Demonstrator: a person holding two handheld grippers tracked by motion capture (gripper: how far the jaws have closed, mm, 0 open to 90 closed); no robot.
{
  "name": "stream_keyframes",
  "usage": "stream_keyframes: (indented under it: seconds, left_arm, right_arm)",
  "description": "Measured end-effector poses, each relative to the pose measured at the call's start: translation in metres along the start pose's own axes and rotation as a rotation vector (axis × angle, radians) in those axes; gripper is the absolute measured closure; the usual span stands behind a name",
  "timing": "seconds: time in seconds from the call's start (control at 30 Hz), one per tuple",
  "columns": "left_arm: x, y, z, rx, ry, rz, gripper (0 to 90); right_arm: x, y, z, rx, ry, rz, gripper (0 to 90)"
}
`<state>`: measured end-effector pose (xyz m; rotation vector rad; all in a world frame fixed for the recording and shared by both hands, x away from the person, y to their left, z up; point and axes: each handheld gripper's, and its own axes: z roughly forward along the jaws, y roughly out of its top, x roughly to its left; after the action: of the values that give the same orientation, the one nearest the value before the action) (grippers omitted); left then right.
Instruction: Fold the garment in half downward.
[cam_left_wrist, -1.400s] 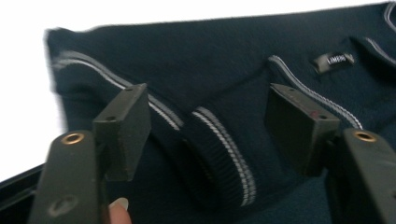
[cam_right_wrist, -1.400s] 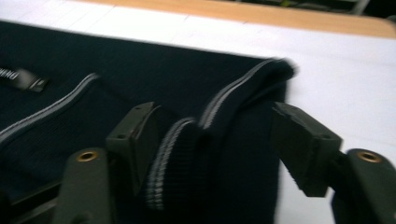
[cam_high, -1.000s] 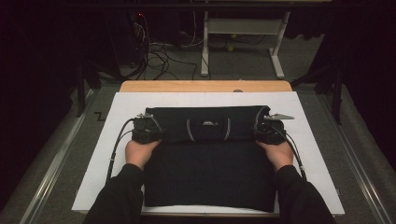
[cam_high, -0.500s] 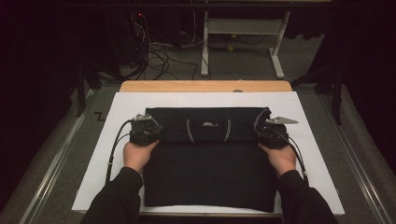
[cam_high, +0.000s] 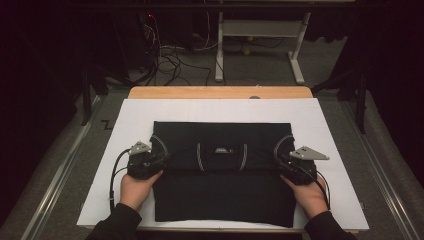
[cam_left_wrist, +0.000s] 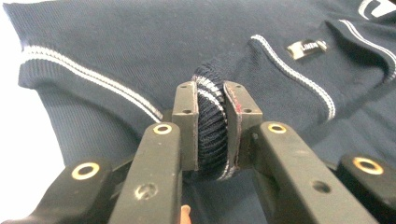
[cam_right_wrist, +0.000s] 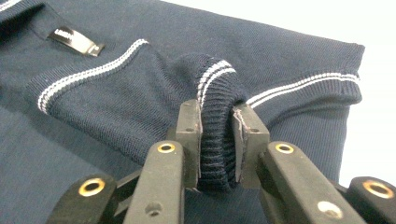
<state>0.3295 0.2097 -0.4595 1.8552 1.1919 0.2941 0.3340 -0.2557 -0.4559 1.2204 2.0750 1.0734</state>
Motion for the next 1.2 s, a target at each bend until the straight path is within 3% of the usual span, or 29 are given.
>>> stream_keyframes:
  seconds: [0.23,0.3,0.4,0.5,0.63,0.73,0.87,0.93,1.2]
  left_arm:
    - [-0.009,-0.016,-0.012,0.032,-0.022,0.011,72.6]
    - [-0.009,-0.021,-0.009,0.061,-0.01,0.01,69.3]
    - [-0.008,-0.023,-0.007,0.082,-0.005,0.001,53.4]
    - [-0.01,-0.02,-0.01,0.035,-0.006,0.02,40.4]
    - [-0.013,-0.019,-0.01,-0.025,-0.019,0.07,32.0]
    - [-0.013,-0.018,-0.011,-0.045,-0.016,0.072,21.3]
    - [-0.019,-0.015,-0.013,-0.078,-0.013,0.092,11.2]
    - [-0.023,-0.013,-0.011,-0.066,-0.012,0.102,0.4]
    - [-0.033,-0.001,-0.005,-0.079,-0.027,0.117,0.0]
  right_arm:
    - [0.008,-0.018,-0.018,-0.003,0.026,0.004,74.7]
    - [0.008,-0.022,-0.018,0.019,0.025,-0.009,67.4]
    - [0.003,-0.027,-0.017,0.027,0.028,0.016,52.8]
    - [-0.003,-0.027,-0.02,-0.012,0.023,0.046,41.5]
    - [-0.005,-0.026,-0.024,-0.077,0.04,0.073,28.9]
    - [-0.003,-0.023,-0.027,-0.112,0.053,0.083,20.9]
    - [0.002,-0.021,-0.027,-0.124,0.08,0.076,12.2]
    - [0.004,-0.02,-0.025,-0.119,0.097,0.072,2.1]
    - [0.012,-0.015,-0.022,-0.133,0.107,0.042,0.1]
